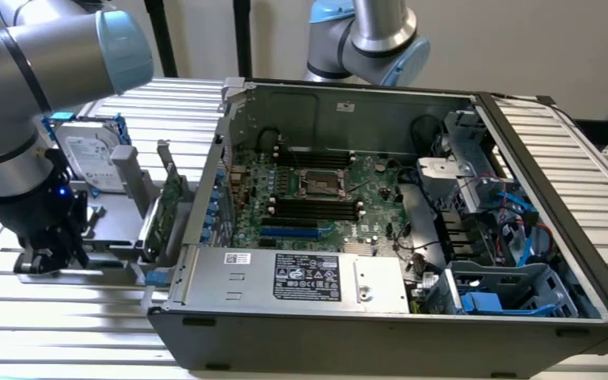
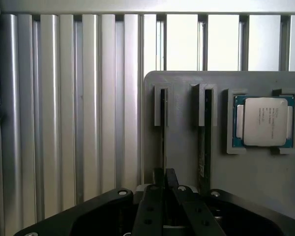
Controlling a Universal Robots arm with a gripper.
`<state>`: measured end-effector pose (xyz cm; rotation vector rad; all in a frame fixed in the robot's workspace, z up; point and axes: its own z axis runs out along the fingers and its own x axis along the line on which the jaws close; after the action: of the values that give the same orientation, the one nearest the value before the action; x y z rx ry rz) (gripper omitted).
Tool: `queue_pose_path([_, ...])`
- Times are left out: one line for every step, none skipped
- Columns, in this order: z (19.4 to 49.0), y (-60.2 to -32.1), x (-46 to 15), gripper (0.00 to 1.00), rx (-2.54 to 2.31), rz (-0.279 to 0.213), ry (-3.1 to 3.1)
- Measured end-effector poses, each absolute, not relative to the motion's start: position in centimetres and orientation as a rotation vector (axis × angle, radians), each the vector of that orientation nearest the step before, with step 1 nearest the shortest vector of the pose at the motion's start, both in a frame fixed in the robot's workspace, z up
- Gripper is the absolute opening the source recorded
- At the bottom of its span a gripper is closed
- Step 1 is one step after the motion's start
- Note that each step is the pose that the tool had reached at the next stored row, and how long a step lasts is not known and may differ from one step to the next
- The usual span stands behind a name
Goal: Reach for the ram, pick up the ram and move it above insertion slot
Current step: 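Pick up the ram and move it above insertion slot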
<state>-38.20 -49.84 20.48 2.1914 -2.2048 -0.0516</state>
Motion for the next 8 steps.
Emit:
queue_pose_path([20.6,-49.8,-38.2,0.13,2.191,-0.052,-2.205])
queue_pose_path([20.7,-49.8,-38.2,0.13,2.191,-0.053,-2.204])
queue_pose_path([20.8,-49.9,-38.1,0.13,2.19,-0.054,-2.204])
queue_pose_path([21.0,-49.9,-38.1,0.13,2.19,-0.054,-2.204])
queue_pose_path([21.1,-49.9,-38.1,0.13,2.19,-0.055,-2.203])
queue_pose_path([21.3,-49.9,-38.1,0.13,2.19,-0.055,-2.203])
queue_pose_path([21.5,-49.9,-38.1,0.13,2.189,-0.056,-2.203])
queue_pose_path([21.7,-49.9,-38.1,0.13,2.189,-0.057,-2.203])
